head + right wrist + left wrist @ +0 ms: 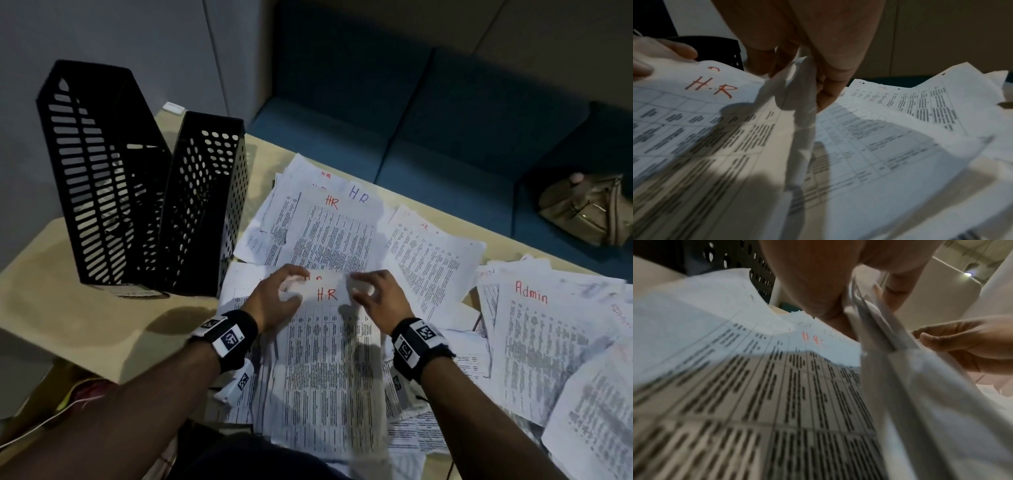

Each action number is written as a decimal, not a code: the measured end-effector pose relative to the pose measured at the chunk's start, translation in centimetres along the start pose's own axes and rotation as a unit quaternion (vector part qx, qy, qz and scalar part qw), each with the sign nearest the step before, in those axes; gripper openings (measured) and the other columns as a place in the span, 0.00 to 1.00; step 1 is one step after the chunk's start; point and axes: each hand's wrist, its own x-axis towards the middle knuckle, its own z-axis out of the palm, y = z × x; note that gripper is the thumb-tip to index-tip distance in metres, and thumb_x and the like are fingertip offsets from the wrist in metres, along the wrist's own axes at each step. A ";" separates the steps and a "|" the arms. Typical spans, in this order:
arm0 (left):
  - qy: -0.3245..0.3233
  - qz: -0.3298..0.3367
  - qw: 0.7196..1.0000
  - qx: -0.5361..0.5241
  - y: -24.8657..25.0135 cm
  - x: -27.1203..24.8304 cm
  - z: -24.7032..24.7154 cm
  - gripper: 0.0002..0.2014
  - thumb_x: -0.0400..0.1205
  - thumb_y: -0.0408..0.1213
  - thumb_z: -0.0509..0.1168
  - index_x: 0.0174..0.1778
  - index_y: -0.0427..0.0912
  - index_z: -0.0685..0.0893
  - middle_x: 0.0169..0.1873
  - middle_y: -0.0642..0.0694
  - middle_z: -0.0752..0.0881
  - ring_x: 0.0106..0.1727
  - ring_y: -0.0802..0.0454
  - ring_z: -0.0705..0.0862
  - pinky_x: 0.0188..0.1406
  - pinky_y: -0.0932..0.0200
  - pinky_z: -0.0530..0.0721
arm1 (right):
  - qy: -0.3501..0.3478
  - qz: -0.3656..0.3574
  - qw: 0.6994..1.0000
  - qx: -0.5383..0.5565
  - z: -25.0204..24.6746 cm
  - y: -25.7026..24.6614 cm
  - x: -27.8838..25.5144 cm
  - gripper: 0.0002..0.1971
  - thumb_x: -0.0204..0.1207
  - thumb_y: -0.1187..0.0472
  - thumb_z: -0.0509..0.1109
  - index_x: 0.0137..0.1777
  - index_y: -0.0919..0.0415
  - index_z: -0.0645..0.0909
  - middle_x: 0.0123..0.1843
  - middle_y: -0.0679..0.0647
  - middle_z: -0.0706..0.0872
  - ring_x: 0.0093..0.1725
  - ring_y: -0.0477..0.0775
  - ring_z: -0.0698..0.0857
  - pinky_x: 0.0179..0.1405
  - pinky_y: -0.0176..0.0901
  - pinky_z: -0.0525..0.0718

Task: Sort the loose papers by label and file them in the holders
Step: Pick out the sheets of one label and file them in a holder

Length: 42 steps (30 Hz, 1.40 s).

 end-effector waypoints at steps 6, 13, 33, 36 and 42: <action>0.024 0.024 0.999 -0.030 -1.1 -1.8 2.4 0.27 0.74 0.38 0.76 0.60 0.67 0.71 0.59 0.52 0.80 0.54 0.59 0.84 0.51 0.64 0.84 | 0.075 0.114 0.982 0.130 -0.1 0.8 0.3 0.16 0.78 0.45 0.68 0.49 0.58 0.85 0.42 0.46 0.85 0.40 0.47 0.82 0.48 0.42 0.78; 0.134 0.051 0.985 -0.097 0.6 -1.7 2.7 0.16 0.78 0.24 0.69 0.54 0.48 0.77 0.57 0.56 0.82 0.54 0.69 0.82 0.46 0.80 0.76 | 0.124 0.129 0.934 0.309 -0.8 1.0 -0.6 0.25 0.73 0.38 0.66 0.61 0.55 0.79 0.52 0.51 0.86 0.50 0.52 0.83 0.49 0.44 0.77; 0.090 -0.190 0.932 0.295 -6.8 -4.1 -3.1 0.13 0.73 0.49 0.71 0.42 0.44 0.79 0.45 0.45 0.82 0.45 0.47 0.83 0.48 0.52 0.83 | 0.214 0.264 0.925 0.169 -5.8 10.2 -6.2 0.21 0.71 0.47 0.71 0.41 0.69 0.81 0.28 0.61 0.81 0.29 0.57 0.79 0.33 0.43 0.76; 0.097 -0.223 0.894 0.376 -7.9 -5.0 -4.5 0.36 0.73 0.56 0.71 0.67 0.33 0.71 0.60 0.35 0.76 0.62 0.38 0.75 0.58 0.51 0.76 | 0.193 0.270 0.929 0.165 -5.1 10.3 -6.5 0.20 0.74 0.50 0.72 0.38 0.70 0.79 0.27 0.62 0.80 0.29 0.58 0.79 0.30 0.42 0.73; 0.137 -0.193 0.912 0.335 -7.2 -5.6 -3.8 0.28 0.74 0.52 0.73 0.60 0.34 0.77 0.55 0.36 0.79 0.59 0.37 0.78 0.56 0.50 0.76 | 0.198 0.265 0.930 0.158 -3.4 8.8 -5.5 0.14 0.78 0.53 0.70 0.44 0.67 0.80 0.32 0.62 0.83 0.31 0.58 0.80 0.33 0.43 0.77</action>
